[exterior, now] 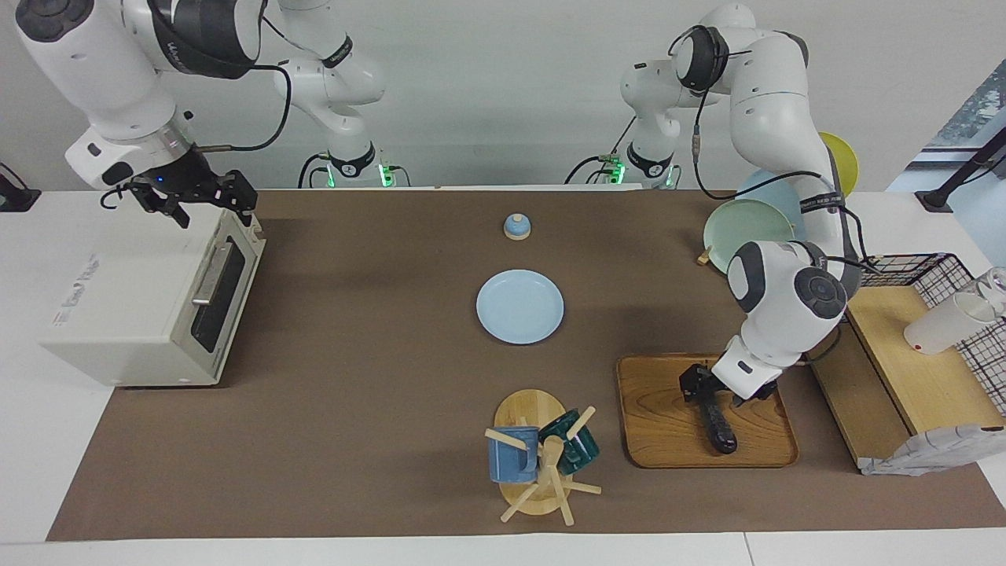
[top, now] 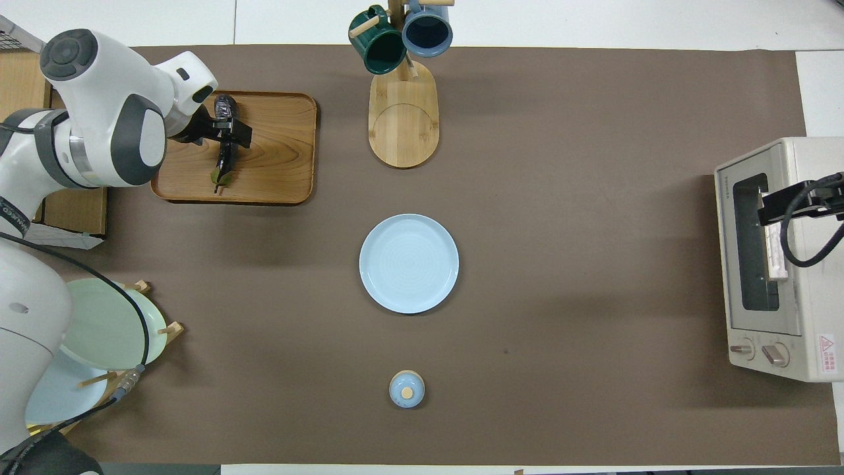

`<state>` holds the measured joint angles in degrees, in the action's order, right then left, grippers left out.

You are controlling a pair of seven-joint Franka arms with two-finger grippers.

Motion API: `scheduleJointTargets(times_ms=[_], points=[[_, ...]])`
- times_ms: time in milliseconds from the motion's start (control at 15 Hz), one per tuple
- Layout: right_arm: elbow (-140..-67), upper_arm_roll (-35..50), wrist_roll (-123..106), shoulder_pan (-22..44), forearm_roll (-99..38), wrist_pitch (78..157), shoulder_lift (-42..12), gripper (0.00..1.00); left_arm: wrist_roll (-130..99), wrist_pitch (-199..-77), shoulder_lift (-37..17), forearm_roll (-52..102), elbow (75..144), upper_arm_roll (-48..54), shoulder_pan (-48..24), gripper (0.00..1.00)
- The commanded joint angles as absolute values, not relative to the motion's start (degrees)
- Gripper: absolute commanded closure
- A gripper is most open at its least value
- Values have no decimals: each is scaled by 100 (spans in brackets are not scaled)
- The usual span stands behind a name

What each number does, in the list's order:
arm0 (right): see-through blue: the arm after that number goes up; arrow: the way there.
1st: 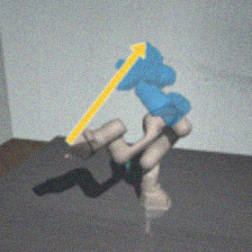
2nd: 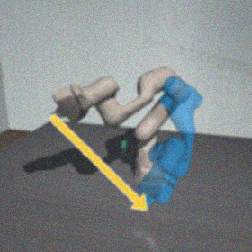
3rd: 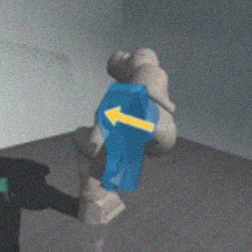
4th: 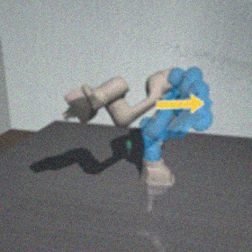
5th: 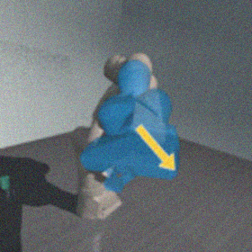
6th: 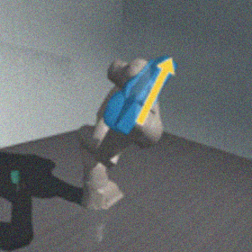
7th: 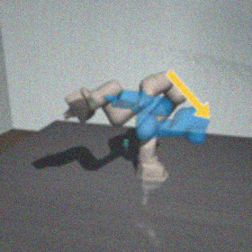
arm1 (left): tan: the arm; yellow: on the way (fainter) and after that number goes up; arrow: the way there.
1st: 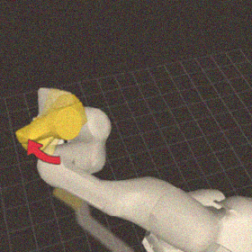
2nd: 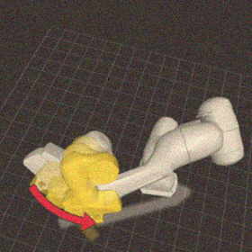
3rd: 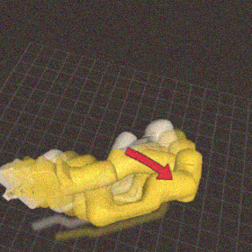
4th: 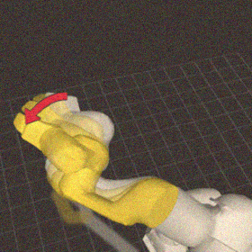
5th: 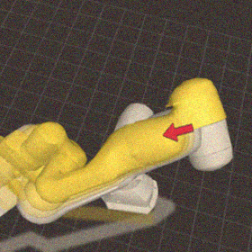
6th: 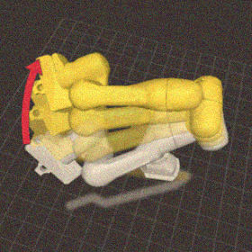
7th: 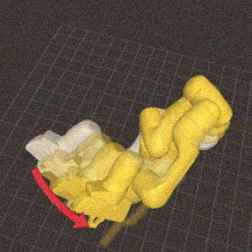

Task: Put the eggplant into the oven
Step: 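Reach the left gripper to the eggplant on the tray and grasp it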

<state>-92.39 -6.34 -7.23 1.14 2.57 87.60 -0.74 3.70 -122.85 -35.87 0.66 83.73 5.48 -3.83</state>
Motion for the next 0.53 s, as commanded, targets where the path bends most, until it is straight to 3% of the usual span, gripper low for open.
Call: scheduleJointTargets(times_ms=[0, 467], points=[[-9325, -677, -659, 114, 97, 8683, 9, 0, 448, -12524, -3507, -123, 8656, 501, -492, 0], [-9325, -650, -659, 141, 88, 8788, 0, 0, 448, -12428, -3472, -369, 8728, 501, -536, 5]])
